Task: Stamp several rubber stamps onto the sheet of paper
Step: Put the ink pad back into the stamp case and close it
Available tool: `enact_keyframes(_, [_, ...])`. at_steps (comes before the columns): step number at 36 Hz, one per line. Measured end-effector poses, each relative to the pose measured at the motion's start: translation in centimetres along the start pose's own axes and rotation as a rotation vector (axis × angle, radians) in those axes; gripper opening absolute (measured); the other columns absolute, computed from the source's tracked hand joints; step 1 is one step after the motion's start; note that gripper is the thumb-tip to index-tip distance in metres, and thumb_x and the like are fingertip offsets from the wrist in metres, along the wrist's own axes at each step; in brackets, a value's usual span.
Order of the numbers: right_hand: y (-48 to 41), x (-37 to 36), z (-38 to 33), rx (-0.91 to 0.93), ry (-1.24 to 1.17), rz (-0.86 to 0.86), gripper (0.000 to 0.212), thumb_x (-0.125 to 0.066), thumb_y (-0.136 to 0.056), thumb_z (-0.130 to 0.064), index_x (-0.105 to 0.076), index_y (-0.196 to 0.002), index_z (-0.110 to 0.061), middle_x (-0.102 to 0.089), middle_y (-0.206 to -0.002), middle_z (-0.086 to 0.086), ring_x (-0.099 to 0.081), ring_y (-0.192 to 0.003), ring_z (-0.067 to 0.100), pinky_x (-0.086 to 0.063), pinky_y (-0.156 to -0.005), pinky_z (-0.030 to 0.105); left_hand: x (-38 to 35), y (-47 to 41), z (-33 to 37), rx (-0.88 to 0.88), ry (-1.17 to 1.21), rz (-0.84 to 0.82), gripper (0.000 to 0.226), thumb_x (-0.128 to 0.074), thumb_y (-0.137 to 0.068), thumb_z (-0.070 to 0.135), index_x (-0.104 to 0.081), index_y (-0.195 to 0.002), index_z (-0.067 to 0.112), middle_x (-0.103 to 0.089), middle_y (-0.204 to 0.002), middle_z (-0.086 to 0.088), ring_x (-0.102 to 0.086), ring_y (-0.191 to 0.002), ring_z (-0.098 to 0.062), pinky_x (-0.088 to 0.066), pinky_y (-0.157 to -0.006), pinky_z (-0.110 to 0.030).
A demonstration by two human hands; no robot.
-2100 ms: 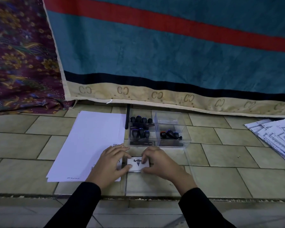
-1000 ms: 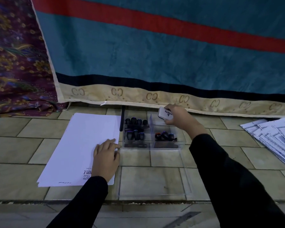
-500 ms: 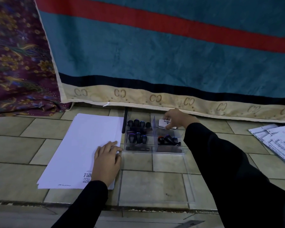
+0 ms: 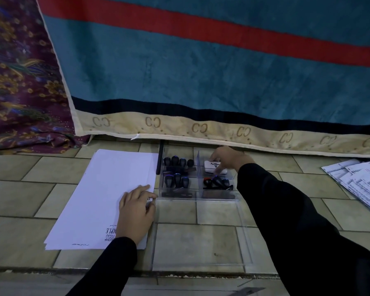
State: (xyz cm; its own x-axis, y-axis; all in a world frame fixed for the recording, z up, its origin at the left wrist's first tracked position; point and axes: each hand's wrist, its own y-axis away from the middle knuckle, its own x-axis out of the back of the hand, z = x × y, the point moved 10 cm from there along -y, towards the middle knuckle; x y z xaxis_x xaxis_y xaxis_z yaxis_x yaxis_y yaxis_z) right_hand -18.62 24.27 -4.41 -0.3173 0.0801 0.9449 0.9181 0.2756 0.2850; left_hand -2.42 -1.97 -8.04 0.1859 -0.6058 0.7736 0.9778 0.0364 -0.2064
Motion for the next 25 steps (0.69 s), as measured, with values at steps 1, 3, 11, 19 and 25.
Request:
enact_keyframes(1, [0.1,0.0,-0.1,0.005,0.003,-0.003,0.057,-0.082,-0.068,-0.018,-0.061,-0.121,-0.01,-0.06,-0.12,0.007,-0.057,-0.109,0.025,-0.047,-0.088,0.034,0.1,0.0,0.0,0.004,0.026,0.001,0.02,-0.057,-0.089,0.014,-0.066,-0.1,0.028,-0.053,-0.135,0.01,-0.037,-0.134,-0.013,-0.012,-0.118,-0.038])
enact_keyframes(3, [0.5,0.1,-0.1,0.008,0.0,-0.009,0.052,-0.079,-0.073,-0.019,-0.061,-0.12,-0.008,-0.061,-0.12,0.008,-0.057,-0.11,0.026,-0.048,-0.09,0.035,0.3,-0.3,-0.1,0.025,0.08,-0.006,0.02,-0.059,-0.088,0.013,-0.066,-0.099,0.028,-0.054,-0.133,0.012,-0.039,-0.133,-0.012,-0.013,-0.117,-0.039])
enact_keyframes(11, [4.3,4.4,-0.8,0.029,-0.291,0.389,0.025,-0.063,-0.087,-0.01,-0.068,-0.111,-0.008,-0.068,-0.112,0.012,-0.062,-0.09,0.018,-0.043,-0.079,0.021,0.2,-0.7,-1.7,0.391,0.684,-0.209,0.018,-0.052,-0.095,0.031,-0.066,-0.105,0.033,-0.061,-0.121,0.015,-0.052,-0.116,-0.009,-0.038,-0.095,-0.029])
enact_keyframes(19, [12.2,3.5,0.7,-0.23,-0.442,0.591,0.007,-0.066,-0.083,-0.018,-0.062,-0.086,-0.013,-0.064,-0.079,0.003,-0.055,-0.071,0.016,-0.04,-0.061,0.023,3.8,-1.6,0.1,0.219,0.434,-0.092,0.011,-0.053,-0.095,0.028,-0.061,-0.103,0.03,-0.063,-0.105,0.01,-0.057,-0.098,-0.006,-0.039,-0.075,-0.014])
enact_keyframes(25, [16.6,-2.5,2.5,-0.447,-0.436,0.413,0.031,-0.068,-0.081,-0.025,-0.053,-0.1,-0.007,-0.061,-0.096,0.012,-0.052,-0.08,0.024,-0.037,-0.065,0.027,2.2,1.3,2.0,0.171,0.11,-0.323,0.014,-0.054,-0.091,0.034,-0.059,-0.079,0.028,-0.063,-0.068,0.004,-0.057,-0.057,-0.014,-0.045,-0.054,-0.027])
